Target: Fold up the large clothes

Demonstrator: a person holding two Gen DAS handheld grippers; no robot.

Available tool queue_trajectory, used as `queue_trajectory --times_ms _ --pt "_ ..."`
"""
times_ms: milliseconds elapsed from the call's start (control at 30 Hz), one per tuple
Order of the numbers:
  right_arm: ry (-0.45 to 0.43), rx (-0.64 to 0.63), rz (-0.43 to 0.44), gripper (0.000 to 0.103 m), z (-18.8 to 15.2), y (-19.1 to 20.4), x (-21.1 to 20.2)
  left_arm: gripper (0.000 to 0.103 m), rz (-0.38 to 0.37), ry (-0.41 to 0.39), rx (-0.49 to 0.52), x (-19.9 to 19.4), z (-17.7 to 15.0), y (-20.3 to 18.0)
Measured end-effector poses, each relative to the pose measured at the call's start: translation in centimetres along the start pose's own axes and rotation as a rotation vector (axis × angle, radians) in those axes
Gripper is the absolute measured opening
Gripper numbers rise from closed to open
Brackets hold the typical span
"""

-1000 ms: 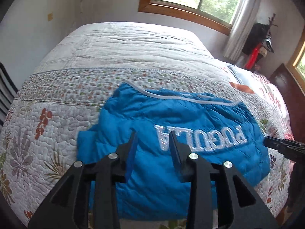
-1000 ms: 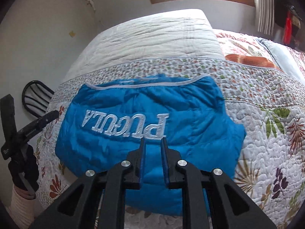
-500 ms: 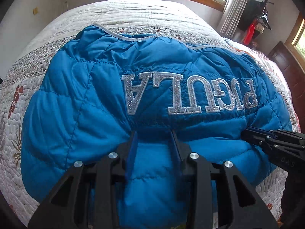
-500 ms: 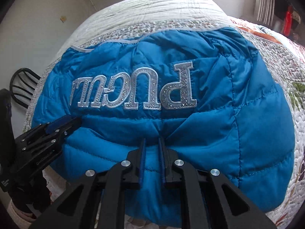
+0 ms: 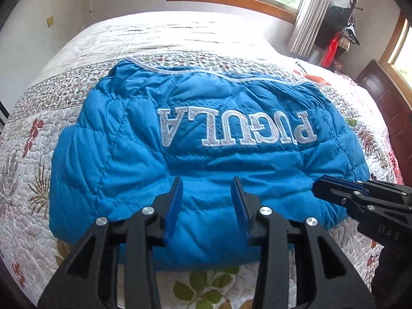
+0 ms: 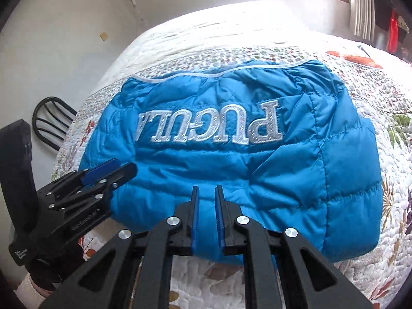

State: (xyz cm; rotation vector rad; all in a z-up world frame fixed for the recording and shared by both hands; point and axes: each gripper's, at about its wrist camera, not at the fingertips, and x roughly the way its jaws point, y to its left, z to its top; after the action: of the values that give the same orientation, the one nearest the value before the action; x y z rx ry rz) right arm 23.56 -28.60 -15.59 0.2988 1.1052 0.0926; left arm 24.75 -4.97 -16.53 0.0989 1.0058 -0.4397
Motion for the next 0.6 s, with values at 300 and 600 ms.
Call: queue_trajectory --times_ms 300,600 --pt "0.058 0.025 -0.03 0.005 -1.1 -0.5 4.9 0.04 -0.006 0.086 0.008 3.8 -2.0 0.8" --pt "0.066 -0.003 0.011 0.011 0.0 -0.1 3.0 0.039 -0.019 0.12 -0.004 2.8 -1.0 1.4"
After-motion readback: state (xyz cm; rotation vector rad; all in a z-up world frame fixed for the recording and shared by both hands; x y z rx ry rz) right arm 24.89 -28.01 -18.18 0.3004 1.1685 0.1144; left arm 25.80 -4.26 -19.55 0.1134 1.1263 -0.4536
